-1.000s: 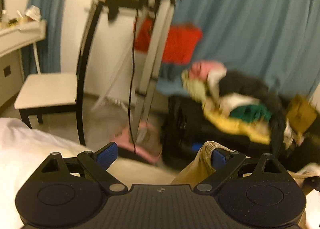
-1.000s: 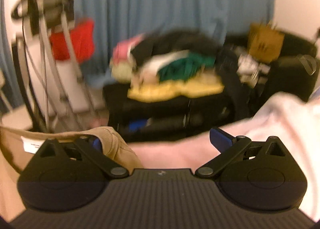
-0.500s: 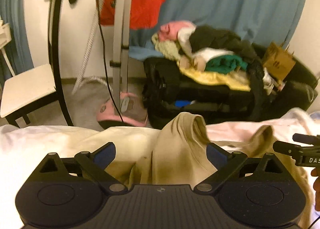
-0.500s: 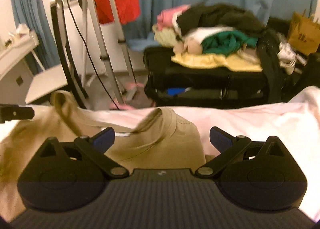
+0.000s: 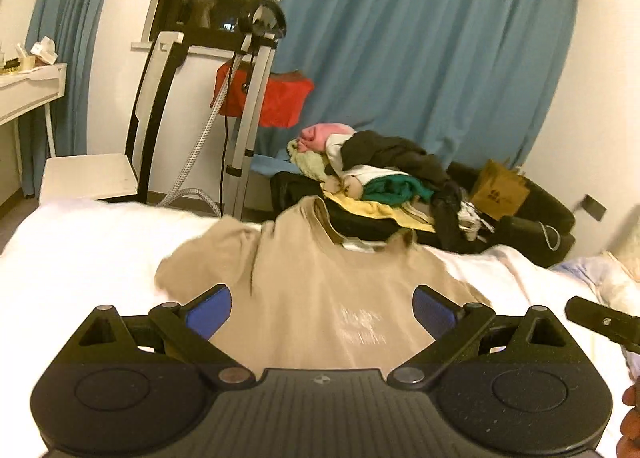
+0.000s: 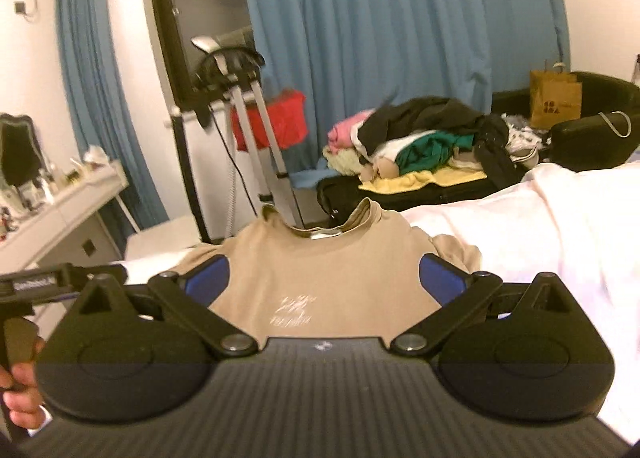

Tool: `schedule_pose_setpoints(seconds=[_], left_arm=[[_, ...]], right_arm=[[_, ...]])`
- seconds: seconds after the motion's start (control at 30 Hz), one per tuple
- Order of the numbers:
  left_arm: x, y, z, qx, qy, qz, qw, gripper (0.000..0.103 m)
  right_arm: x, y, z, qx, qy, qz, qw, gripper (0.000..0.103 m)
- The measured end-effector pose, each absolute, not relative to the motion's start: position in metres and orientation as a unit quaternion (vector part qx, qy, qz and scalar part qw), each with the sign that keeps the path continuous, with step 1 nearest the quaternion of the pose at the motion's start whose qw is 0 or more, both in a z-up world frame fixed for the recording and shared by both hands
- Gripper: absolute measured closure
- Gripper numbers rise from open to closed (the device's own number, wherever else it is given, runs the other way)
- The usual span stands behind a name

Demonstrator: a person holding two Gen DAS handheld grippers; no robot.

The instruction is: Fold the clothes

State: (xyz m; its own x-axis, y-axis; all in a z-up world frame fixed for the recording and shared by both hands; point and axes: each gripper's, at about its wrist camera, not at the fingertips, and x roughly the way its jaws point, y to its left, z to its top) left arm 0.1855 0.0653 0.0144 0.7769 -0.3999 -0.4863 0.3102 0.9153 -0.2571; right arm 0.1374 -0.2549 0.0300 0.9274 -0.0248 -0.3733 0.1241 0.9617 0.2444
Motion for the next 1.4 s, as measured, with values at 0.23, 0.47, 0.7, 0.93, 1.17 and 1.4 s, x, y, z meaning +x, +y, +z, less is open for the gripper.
schedule_pose_setpoints(seconds=[0.23,0.47,0.7,0.93,1.17,1.4], left_arm=[[0.112,0.082,0.024,-0.077,0.281,-0.178,0.940,0.005],[0.108,0.087,0.007,-0.085,0.285,-0.160,0.941,0.005],[0.130,0.090,-0.017,-0.096,0.315,-0.142,0.933,0.005],[0.142,0.094,-0.029,-0.110,0.329,-0.143,0.927,0.005],[0.175,0.111,-0.040,-0.161,0.339,-0.112,0.920,0.007],[0.234,0.152,-0.048,-0.196,0.307,-0.051,0.930,0.014]], right_arm=[[0.055,-0.253,0.018,0.167,0.141,-0.041,0.975,0.000],[0.046,-0.252,-0.016,0.147,0.138,-0.042,0.978,0.000],[0.049,-0.253,-0.025,0.157,0.131,-0.039,0.978,0.000],[0.058,-0.253,-0.036,0.167,0.143,-0.042,0.975,0.000],[0.065,-0.253,-0.051,0.191,0.165,-0.043,0.967,0.000],[0.084,-0.250,-0.066,0.201,0.183,-0.032,0.962,0.000]])
